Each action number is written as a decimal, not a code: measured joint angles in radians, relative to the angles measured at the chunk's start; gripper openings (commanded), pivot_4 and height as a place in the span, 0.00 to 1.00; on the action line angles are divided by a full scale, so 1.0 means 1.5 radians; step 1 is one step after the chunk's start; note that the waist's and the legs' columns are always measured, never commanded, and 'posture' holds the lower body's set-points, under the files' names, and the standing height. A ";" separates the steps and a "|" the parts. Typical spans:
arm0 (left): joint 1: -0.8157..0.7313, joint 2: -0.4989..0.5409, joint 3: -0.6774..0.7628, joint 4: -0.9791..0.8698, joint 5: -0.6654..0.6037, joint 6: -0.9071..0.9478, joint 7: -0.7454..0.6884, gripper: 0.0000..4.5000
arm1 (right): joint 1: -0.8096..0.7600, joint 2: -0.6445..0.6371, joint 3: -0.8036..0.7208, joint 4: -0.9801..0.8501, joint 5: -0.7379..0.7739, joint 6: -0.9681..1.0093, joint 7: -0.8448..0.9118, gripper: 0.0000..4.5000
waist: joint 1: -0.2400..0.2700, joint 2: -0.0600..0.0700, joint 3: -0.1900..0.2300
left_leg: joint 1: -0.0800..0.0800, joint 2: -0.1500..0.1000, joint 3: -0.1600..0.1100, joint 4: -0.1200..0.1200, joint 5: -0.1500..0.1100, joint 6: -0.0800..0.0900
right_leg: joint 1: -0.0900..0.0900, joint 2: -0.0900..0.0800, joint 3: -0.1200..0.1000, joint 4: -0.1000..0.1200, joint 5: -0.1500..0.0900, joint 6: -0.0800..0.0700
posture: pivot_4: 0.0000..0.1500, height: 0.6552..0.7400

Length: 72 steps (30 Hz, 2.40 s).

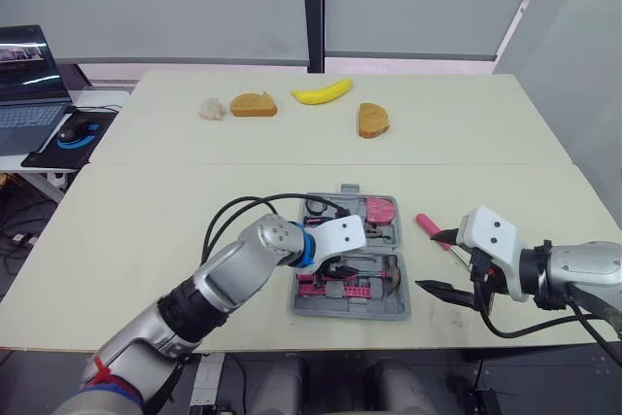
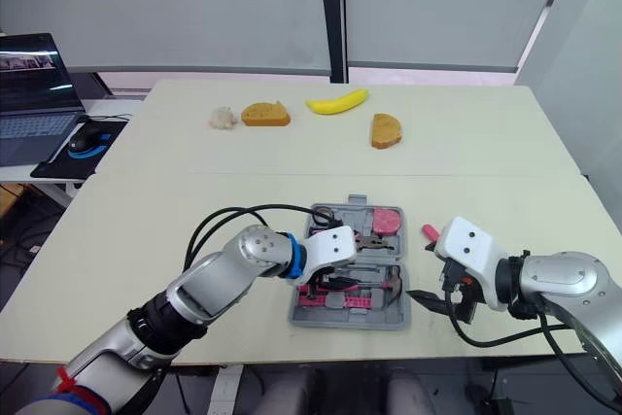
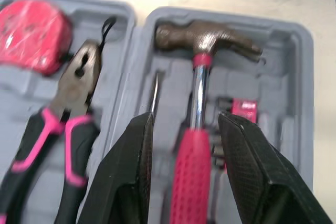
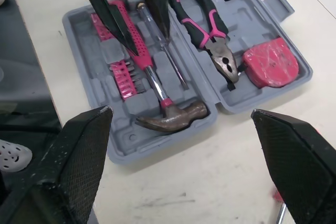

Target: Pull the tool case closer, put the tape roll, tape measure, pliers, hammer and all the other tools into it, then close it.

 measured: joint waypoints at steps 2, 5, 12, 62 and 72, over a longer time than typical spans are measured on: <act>0.020 -0.006 0.019 0.014 -0.010 -0.045 -0.005 0.24 | -0.003 -0.002 0.000 0.006 -0.001 -0.003 0.004 1.00 | 0.002 0.000 0.000 | 0.000 0.000 0.000 0.000 0.000 0.000 | 0.000 0.000 0.000 0.000 0.000 0.000 | 1.00 1.00; 0.040 -0.019 0.031 0.043 -0.019 -0.094 -0.020 0.02 | -0.017 -0.003 0.004 0.011 -0.010 -0.008 0.005 1.00 | 0.002 0.000 0.000 | 0.000 0.000 0.000 0.000 0.000 0.000 | 0.000 0.000 0.000 0.000 0.000 0.000 | 1.00 1.00; 0.056 -0.040 0.028 0.114 0.009 -0.173 -0.030 0.01 | -0.024 -0.006 0.005 0.011 -0.011 -0.007 0.006 1.00 | 0.001 0.000 0.000 | 0.000 0.000 0.000 0.000 0.000 0.000 | 0.000 0.000 0.000 0.000 0.000 0.000 | 1.00 1.00; 0.225 0.263 0.437 0.209 -0.044 -0.311 -0.116 0.96 | 0.169 -0.104 -0.251 0.271 -0.138 -0.180 0.156 1.00 | -0.001 0.001 0.000 | 0.002 0.001 0.000 -0.001 0.000 0.000 | 0.001 0.000 0.000 0.000 0.000 0.000 | 1.00 1.00; 0.260 0.274 0.486 0.246 -0.051 -0.332 -0.106 0.99 | 0.166 -0.095 -0.275 0.332 -0.167 -0.229 0.188 1.00 | 0.002 0.001 0.000 | 0.001 0.001 0.000 -0.001 0.000 0.000 | 0.000 -0.001 0.000 0.000 0.000 0.000 | 1.00 1.00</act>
